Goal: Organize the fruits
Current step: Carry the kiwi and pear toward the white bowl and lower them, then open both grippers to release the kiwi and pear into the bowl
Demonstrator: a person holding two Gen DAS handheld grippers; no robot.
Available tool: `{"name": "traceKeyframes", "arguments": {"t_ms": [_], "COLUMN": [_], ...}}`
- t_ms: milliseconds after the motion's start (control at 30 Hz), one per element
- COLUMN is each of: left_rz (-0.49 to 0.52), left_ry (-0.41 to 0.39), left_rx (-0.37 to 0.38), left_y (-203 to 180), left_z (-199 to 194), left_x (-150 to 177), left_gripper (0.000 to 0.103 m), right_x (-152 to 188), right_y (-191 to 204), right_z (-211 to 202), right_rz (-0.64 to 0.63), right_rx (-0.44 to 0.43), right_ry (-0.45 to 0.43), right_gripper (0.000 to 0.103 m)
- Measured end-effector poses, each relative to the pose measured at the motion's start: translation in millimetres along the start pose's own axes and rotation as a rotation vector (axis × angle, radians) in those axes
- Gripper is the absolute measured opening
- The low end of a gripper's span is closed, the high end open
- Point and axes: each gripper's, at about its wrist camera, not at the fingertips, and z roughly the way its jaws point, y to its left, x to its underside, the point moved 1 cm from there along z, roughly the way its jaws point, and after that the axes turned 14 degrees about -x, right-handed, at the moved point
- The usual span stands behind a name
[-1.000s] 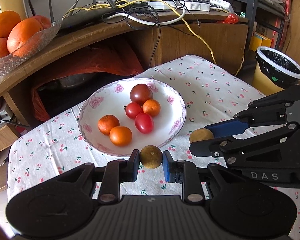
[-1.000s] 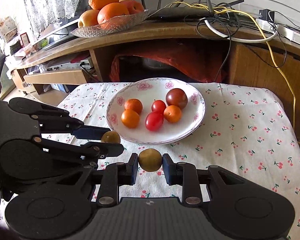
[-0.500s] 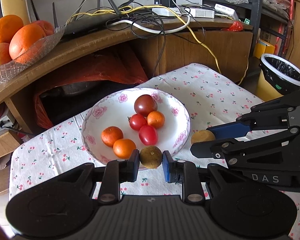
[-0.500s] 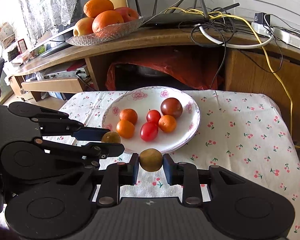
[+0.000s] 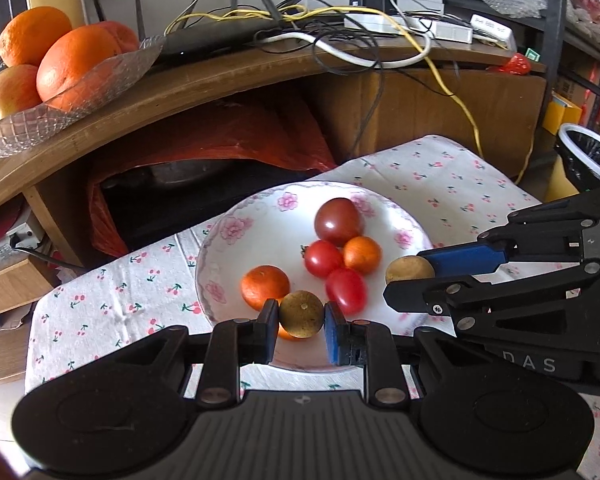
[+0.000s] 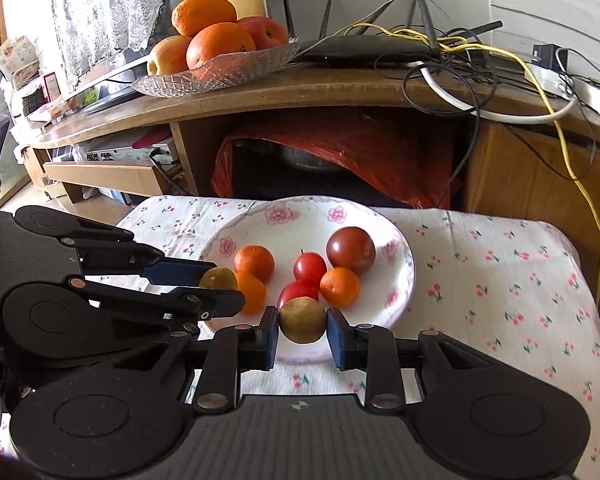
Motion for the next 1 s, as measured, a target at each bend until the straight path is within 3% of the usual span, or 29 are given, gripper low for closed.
{"name": "traceKeyframes", "arguments": {"t_ms": [1000], "left_rz": [0.009], "left_ry": [-0.023], "left_rx": [-0.017], "left_y": [-3], "left_z": [25], "left_x": [-12], "left_gripper": [0.034], "right_x": [-6], "right_y": [-35], "right_z": [26], "right_rz": [0.055], "right_rx": [-0.004], "right_ry": [-0.026], "right_gripper": [0.028]}}
